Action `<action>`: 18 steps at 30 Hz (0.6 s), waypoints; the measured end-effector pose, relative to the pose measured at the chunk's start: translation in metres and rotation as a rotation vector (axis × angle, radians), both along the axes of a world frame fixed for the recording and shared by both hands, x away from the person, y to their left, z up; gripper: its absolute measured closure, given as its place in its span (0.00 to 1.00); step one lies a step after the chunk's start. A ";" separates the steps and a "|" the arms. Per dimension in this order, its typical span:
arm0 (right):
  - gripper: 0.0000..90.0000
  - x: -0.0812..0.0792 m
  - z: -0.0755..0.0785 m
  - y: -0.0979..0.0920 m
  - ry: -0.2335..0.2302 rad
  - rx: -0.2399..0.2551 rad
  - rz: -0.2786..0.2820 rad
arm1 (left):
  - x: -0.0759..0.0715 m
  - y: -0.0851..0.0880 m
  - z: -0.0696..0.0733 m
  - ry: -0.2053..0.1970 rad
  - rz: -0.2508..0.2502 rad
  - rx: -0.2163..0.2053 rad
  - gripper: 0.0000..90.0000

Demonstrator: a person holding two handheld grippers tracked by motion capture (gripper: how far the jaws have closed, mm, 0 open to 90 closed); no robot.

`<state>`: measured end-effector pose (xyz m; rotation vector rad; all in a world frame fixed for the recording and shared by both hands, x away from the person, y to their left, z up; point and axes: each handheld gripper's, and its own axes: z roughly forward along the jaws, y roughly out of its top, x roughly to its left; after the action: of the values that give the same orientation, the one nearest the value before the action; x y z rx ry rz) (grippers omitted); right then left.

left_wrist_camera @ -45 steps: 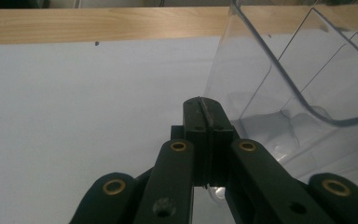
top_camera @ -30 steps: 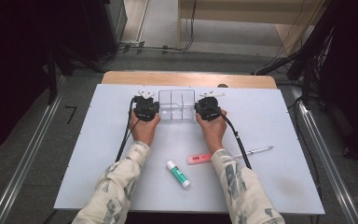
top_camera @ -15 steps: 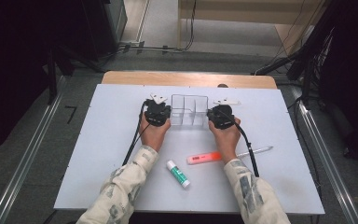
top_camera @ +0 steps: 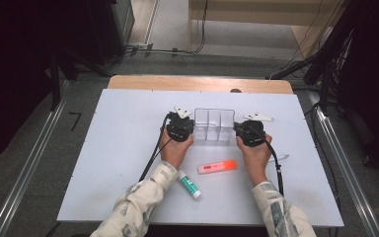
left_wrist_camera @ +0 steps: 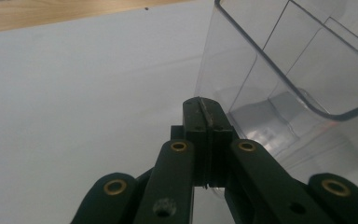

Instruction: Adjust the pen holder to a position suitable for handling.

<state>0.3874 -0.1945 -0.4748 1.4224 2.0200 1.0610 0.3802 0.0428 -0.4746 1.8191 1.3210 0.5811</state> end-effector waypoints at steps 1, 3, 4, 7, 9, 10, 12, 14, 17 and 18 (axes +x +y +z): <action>0.98 0.000 0.000 -0.002 -0.001 0.002 -0.002 | 0.000 -0.002 0.000 -0.001 -0.001 -0.004 1.00; 0.98 -0.001 0.000 -0.005 -0.002 0.001 -0.004 | 0.001 -0.004 0.000 0.000 -0.003 -0.005 1.00; 0.98 -0.001 0.000 -0.007 -0.001 0.001 -0.009 | 0.001 -0.005 0.000 0.002 -0.005 -0.004 1.00; 0.98 0.000 0.001 -0.010 -0.001 0.008 -0.013 | 0.001 -0.008 0.000 0.004 -0.005 -0.008 1.00; 0.98 0.000 0.001 -0.011 -0.005 0.009 -0.014 | 0.002 -0.009 0.000 0.005 -0.008 -0.008 1.00; 0.98 0.000 0.002 -0.011 -0.006 0.010 -0.017 | 0.002 -0.009 0.000 0.004 -0.008 -0.009 1.00; 0.98 0.000 0.002 -0.012 -0.006 0.007 -0.019 | 0.002 -0.009 0.000 0.004 -0.008 -0.010 1.00; 0.99 0.000 0.002 -0.011 -0.008 0.005 -0.018 | 0.002 -0.009 0.000 0.004 -0.008 -0.009 1.00; 0.98 0.000 0.002 -0.011 -0.009 0.003 -0.016 | 0.002 -0.009 0.000 0.004 -0.007 -0.009 1.00; 0.98 0.000 0.002 -0.011 -0.008 0.005 -0.019 | 0.002 -0.009 0.000 0.003 -0.003 -0.015 1.00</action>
<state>0.3874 -0.2058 -0.4730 1.4343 1.9957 1.0633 0.3826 0.0334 -0.4750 1.8097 1.3212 0.5658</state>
